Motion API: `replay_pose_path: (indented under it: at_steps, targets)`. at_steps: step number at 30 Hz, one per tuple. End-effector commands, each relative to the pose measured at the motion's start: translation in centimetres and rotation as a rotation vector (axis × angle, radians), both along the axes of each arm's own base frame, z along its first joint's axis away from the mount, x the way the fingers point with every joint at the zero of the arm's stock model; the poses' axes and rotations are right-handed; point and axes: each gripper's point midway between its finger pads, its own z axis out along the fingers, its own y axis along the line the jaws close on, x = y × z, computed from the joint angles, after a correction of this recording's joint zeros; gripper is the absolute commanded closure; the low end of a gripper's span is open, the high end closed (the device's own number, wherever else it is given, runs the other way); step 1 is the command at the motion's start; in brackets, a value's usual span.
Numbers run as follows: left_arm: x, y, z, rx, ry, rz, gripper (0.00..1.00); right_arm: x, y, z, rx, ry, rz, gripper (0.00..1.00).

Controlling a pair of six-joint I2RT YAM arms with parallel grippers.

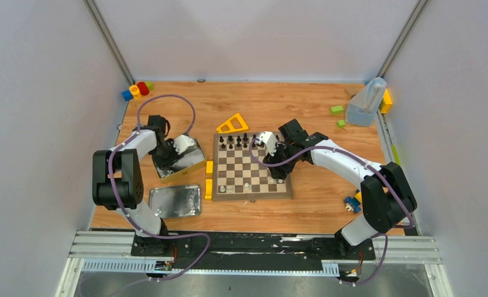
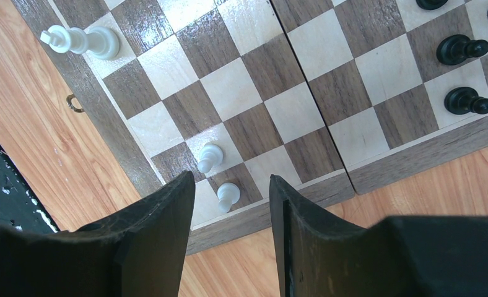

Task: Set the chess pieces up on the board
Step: Pick up the chess piece from the storage box, then place the chess piece on the chessboard.

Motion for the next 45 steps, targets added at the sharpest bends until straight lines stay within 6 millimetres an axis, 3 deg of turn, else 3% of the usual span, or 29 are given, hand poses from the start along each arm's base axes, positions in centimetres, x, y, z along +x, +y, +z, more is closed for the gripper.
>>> replay_pose_path:
  at_steps: [1,8,13,19,25,30,37,40,45]
  targets:
    - [-1.1,0.9,-0.8,0.015,0.018,-0.017,0.58,0.5,0.2,0.0,0.007,-0.017,0.005,0.52]
    - [-0.6,0.8,0.0,-0.03,-0.018,0.018,0.81,0.5,0.2,0.1,0.008,-0.019,0.004,0.52]
    - [-0.2,0.0,1.6,-0.084,-0.07,0.046,0.89,0.7,0.4,0.6,0.024,-0.025,0.002,0.52]
    - [-0.1,-1.1,4.2,-0.146,-0.135,0.066,0.95,1.4,1.7,3.8,0.103,-0.067,0.0,0.53]
    - [-0.3,-3.0,8.6,-0.231,-0.199,0.076,0.96,2.5,3.1,8.1,0.221,-0.101,-0.003,0.52]
    - [-1.2,-7.8,13.7,-0.317,-0.25,0.009,0.95,3.2,5.4,12.4,0.375,-0.09,0.017,0.51]
    - [-2.4,-17.7,19.8,-0.468,-0.325,-0.144,0.93,3.8,7.7,18.1,0.634,0.036,0.044,0.43]
    - [-3.2,-21.6,21.6,-0.499,-0.343,-0.222,0.93,3.7,8.4,19.4,0.707,0.134,0.052,0.4]
    - [-3.0,-25.6,23.4,-0.521,-0.372,-0.246,0.93,3.5,9.4,20.0,0.767,0.244,0.061,0.33]
